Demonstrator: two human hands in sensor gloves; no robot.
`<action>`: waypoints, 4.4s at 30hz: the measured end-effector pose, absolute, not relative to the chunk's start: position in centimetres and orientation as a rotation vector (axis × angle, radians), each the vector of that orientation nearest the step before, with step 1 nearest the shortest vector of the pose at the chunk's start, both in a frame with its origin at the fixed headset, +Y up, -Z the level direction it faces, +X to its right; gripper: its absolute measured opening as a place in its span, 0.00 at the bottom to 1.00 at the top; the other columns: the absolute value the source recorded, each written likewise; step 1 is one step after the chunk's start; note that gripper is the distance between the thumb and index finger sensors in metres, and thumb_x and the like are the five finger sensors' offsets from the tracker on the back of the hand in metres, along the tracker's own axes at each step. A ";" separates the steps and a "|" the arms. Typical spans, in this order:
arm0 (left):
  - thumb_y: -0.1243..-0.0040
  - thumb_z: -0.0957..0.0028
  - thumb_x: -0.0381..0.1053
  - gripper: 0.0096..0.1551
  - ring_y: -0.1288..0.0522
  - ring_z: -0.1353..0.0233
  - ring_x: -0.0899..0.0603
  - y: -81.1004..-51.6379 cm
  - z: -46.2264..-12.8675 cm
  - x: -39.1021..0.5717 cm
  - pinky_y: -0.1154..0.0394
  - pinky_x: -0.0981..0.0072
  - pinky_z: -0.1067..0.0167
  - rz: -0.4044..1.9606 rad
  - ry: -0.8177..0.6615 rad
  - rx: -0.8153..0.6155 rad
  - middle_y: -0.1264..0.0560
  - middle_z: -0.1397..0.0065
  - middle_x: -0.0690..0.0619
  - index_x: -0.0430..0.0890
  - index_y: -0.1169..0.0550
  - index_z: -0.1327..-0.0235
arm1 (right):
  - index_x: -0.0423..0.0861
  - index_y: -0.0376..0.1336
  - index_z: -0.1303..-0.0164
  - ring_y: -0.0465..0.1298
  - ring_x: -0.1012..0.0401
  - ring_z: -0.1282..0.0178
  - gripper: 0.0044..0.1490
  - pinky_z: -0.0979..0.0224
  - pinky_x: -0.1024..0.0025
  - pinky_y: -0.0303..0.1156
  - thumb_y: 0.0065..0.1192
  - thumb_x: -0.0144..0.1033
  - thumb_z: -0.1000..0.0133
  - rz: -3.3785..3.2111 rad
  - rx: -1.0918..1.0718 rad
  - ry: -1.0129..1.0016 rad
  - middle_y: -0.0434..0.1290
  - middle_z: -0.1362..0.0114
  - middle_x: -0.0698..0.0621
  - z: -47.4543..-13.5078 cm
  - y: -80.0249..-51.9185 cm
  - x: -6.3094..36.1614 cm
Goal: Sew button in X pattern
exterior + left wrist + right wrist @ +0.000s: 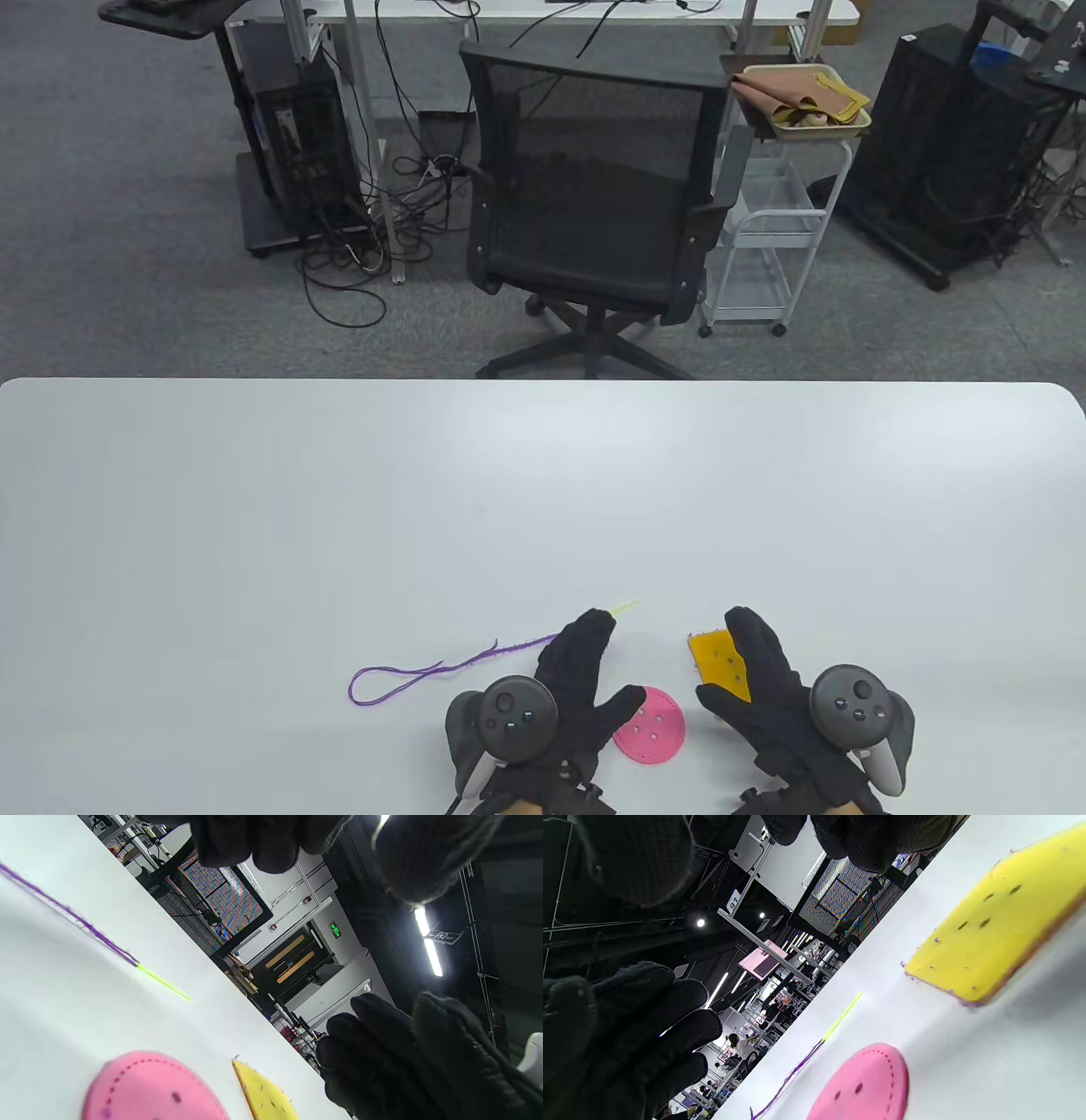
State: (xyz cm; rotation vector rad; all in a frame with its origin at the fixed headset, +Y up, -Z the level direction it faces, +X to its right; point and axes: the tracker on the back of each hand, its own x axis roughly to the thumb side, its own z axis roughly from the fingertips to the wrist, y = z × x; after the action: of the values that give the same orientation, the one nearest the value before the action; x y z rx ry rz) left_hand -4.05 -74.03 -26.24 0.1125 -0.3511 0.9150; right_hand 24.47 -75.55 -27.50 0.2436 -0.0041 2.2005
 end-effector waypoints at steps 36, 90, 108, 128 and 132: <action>0.36 0.50 0.63 0.48 0.35 0.19 0.34 -74.0 -26.3 -4.0 0.42 0.39 0.28 0.931 -0.348 0.120 0.36 0.16 0.48 0.50 0.41 0.20 | 0.47 0.40 0.17 0.46 0.41 0.13 0.60 0.13 0.43 0.43 0.58 0.65 0.50 2.297 0.355 -0.183 0.38 0.11 0.41 -26.1 -71.2 23.2; 0.36 0.50 0.62 0.47 0.35 0.20 0.33 -74.1 -26.3 -3.7 0.42 0.39 0.28 0.900 -0.345 0.090 0.36 0.17 0.47 0.49 0.41 0.20 | 0.56 0.38 0.18 0.29 0.41 0.16 0.44 0.14 0.42 0.26 0.54 0.48 0.40 2.646 -0.353 0.552 0.25 0.15 0.37 -33.2 -79.1 27.0; 0.36 0.50 0.62 0.47 0.35 0.20 0.33 -74.2 -26.3 -3.7 0.42 0.38 0.28 0.892 -0.340 0.088 0.35 0.17 0.47 0.50 0.41 0.20 | 0.63 0.34 0.21 0.41 0.48 0.19 0.44 0.13 0.42 0.30 0.54 0.42 0.39 2.710 -0.345 0.445 0.43 0.18 0.42 -33.0 -79.0 26.4; 0.36 0.50 0.62 0.47 0.34 0.20 0.33 -74.2 -26.3 -3.9 0.42 0.38 0.28 0.894 -0.333 0.094 0.35 0.17 0.47 0.49 0.40 0.20 | 0.48 0.51 0.24 0.66 0.53 0.29 0.34 0.14 0.44 0.54 0.56 0.29 0.42 2.454 -0.351 0.086 0.66 0.29 0.48 -31.4 -75.6 29.0; 0.36 0.50 0.62 0.47 0.34 0.20 0.33 -74.2 -26.3 -3.9 0.42 0.38 0.28 0.894 -0.332 0.096 0.35 0.17 0.47 0.49 0.40 0.20 | 0.51 0.56 0.29 0.69 0.53 0.32 0.30 0.16 0.44 0.59 0.58 0.29 0.43 2.375 -0.295 0.027 0.69 0.31 0.48 -30.9 -74.6 29.1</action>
State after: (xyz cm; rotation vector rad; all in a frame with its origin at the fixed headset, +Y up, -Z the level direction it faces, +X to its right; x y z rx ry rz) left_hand -3.93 -74.16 -26.32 0.0957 -0.3321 0.8941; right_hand 29.10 -74.64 -30.90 -0.2949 0.0274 2.3748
